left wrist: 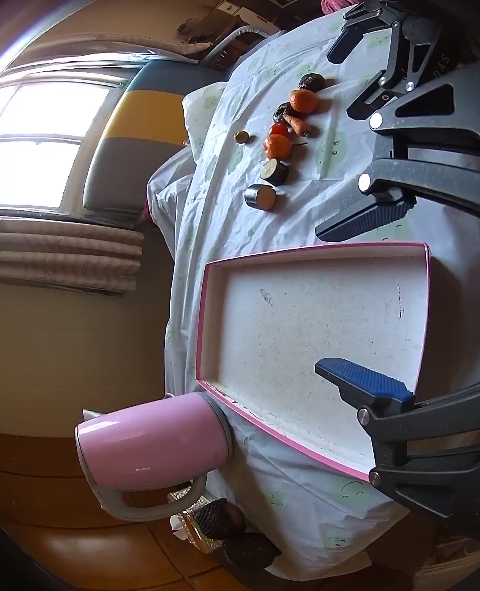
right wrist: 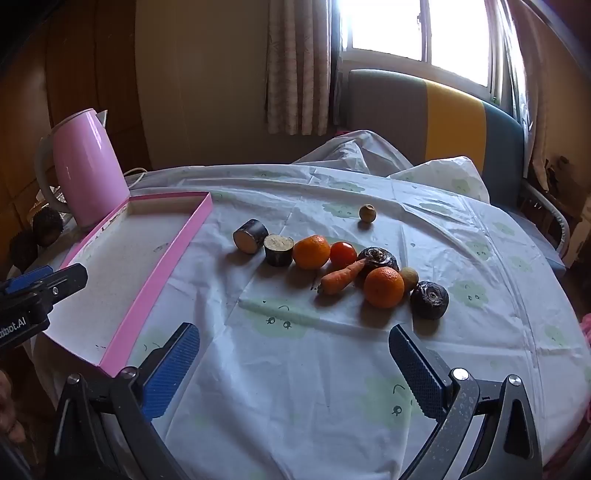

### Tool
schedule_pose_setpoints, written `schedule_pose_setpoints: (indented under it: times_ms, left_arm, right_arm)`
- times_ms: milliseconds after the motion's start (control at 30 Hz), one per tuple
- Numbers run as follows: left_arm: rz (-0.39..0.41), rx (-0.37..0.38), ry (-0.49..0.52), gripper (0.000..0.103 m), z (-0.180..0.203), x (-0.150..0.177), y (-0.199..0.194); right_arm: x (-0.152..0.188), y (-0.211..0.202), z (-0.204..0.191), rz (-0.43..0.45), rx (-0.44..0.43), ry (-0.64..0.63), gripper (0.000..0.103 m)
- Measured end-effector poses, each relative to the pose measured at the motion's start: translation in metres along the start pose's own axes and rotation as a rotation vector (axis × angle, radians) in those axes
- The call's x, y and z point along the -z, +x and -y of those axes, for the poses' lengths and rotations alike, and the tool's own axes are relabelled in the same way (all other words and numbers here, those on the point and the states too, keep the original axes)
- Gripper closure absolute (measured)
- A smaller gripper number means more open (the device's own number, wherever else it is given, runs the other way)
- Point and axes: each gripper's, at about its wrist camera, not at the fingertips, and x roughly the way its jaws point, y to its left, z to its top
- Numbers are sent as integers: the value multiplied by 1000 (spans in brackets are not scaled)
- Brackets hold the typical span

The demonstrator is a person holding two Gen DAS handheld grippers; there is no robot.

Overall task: Organize fruits
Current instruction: 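Move both tools toward the row of produce beside the pink tray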

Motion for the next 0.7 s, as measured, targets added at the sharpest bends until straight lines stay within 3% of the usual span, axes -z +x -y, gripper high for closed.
schedule_pose_setpoints:
  times_ms: [200, 333, 633, 700]
  left_arm:
    - [-60, 14, -28, 37, -1, 2, 10]
    - [-99, 68, -30, 37, -4, 4, 14]
    - [-74, 98, 22, 37, 5, 7, 9]
    - [-58, 100, 30, 32, 7, 7, 7]
  right_arm:
    - [1, -6, 0, 5, -3, 8, 0]
    - [0, 1, 2, -10, 3, 9, 0]
    - [0, 0, 3, -13, 7, 14, 0]
    - [1, 0, 5, -14, 7, 18, 0]
